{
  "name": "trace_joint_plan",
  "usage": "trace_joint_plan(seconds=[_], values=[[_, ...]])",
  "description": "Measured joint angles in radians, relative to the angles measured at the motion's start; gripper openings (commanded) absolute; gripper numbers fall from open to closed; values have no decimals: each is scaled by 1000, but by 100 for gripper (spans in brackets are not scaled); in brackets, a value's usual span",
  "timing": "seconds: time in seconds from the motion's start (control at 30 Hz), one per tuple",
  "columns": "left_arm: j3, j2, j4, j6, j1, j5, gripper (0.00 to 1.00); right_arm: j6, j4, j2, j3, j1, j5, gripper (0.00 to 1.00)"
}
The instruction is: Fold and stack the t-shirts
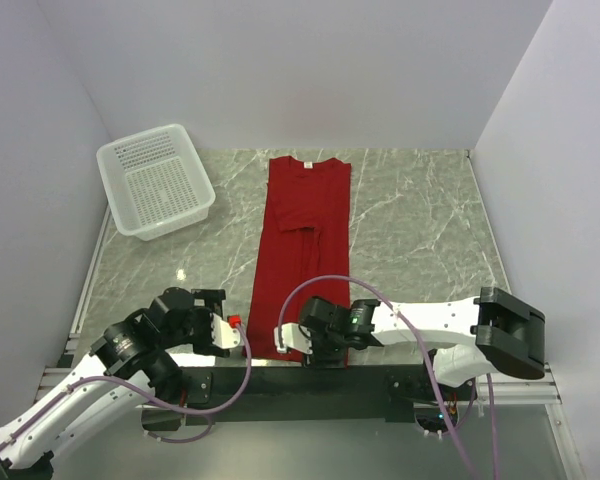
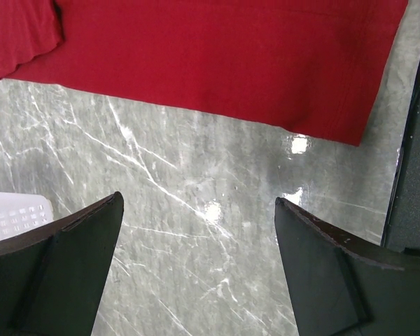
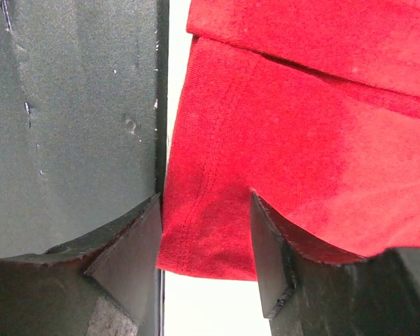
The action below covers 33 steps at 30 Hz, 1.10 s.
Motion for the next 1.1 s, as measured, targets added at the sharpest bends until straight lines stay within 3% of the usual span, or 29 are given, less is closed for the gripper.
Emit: trace_joint_plan(seconds=[0.43,0.5,0.57,0.63,0.73,0.87,1.1], values=[[23,-3,3,-2,0,2,94,58,-10,77,35,39,63,49],[25,-3,3,-2,0,2,94,64,-11,82,41,40,62,43],[26,-4,3,-2,0,2,94,66,-5,84,42,43,66,25],[26,-7,2,-2,0,2,94,67,3,84,42,43,75,15],[27,-8,1,-2,0,4,93,68,7,84,42,41,83,8],[27,-6,1,-4,0,35,92,60,4,80,42,40,76,0],[27,69,14,-3,-1,145,89,25,-53,60,43,-32,-41,0]])
